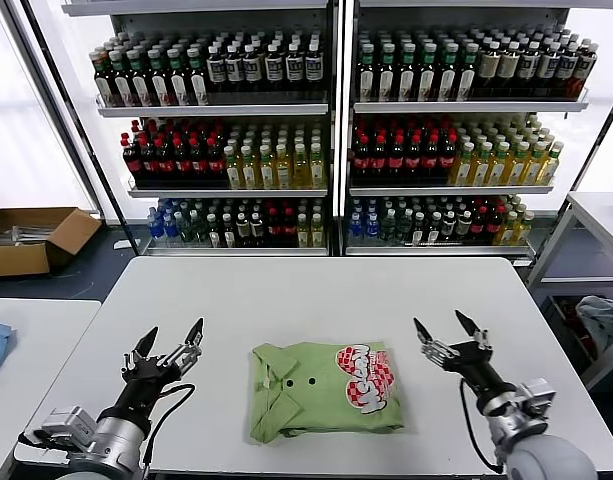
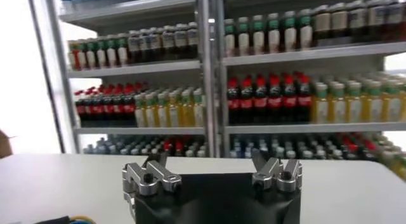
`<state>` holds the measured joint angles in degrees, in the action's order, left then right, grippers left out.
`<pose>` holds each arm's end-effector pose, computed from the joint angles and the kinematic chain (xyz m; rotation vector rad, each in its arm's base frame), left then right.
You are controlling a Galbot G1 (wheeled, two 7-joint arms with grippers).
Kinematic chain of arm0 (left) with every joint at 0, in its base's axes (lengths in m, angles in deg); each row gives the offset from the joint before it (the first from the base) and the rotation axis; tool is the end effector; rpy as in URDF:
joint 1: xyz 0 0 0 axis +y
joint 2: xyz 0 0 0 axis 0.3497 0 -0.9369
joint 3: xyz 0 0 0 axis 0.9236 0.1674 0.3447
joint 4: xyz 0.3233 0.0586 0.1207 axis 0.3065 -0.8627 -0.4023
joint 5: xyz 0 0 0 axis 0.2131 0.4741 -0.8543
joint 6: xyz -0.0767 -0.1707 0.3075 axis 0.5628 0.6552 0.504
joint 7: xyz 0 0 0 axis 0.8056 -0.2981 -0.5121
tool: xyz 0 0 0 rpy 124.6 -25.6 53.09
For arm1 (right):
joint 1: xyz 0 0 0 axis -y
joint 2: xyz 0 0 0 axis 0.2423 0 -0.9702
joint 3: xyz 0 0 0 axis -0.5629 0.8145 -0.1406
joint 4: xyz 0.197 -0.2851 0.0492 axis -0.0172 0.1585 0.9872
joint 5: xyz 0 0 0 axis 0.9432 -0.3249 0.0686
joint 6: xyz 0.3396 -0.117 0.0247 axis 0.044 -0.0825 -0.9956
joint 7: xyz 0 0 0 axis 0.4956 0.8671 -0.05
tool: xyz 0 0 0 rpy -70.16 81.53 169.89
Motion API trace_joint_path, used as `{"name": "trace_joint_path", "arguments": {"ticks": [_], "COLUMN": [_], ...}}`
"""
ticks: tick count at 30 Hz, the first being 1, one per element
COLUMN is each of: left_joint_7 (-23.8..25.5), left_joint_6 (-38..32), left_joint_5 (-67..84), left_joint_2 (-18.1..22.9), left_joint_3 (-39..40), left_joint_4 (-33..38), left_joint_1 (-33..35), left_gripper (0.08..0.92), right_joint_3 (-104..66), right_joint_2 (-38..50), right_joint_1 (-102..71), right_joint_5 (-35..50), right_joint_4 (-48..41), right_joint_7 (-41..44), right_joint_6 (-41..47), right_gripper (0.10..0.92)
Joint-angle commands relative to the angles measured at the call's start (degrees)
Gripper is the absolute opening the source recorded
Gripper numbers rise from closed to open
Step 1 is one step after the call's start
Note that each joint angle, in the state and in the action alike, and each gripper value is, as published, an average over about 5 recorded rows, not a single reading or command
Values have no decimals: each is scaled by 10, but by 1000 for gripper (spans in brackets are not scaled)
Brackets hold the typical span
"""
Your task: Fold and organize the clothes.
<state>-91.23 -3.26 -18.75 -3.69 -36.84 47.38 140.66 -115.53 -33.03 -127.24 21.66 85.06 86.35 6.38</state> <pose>0.1729 0.0538 -0.1925 -0.1050 -2.9386 0.4277 0.2262 -0.1075 -0.2408 0.3353 -2.9928 -0.0733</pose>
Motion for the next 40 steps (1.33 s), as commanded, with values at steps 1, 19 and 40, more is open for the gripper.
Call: {"name": "trace_joint_path", "arguments": {"ticks": [1, 19, 40], "left_joint_7": [162, 232, 244], "left_joint_6": [-46, -86, -92], "left_joint_5": [-70, -58, -43], "left_joint_2": [-7, -17, -7], "left_joint_3": [-89, -176, -182], "left_joint_4": [-25, -91, -83], "left_joint_1": [5, 2, 7], "left_gripper": [823, 823, 823], "right_joint_3": [-168, -245, -242], "right_joint_2": [-25, -71, -81], "right_joint_1": [-72, -75, -77], "right_joint_5": [16, -13, -14], "right_joint_4": [-14, -73, -68], "right_joint_7": [77, 143, 146], "right_joint_6": [-43, -74, -72], "right_gripper": [823, 823, 823]}}
